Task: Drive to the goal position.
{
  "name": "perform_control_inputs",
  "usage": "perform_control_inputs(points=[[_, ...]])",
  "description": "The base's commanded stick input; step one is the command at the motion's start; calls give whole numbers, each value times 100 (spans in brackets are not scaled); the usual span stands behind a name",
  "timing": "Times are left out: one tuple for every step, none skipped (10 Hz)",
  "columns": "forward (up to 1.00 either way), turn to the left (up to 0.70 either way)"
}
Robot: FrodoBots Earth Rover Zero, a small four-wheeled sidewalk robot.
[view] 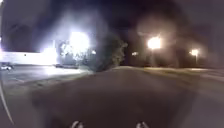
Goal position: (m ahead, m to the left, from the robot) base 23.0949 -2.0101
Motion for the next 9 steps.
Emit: perform_control_inputs(points=[[50, 0], [50, 0], [50, 0], [50, 0], [50, 0], [50, 0], [50, 0], [50, 0], [50, 0]])
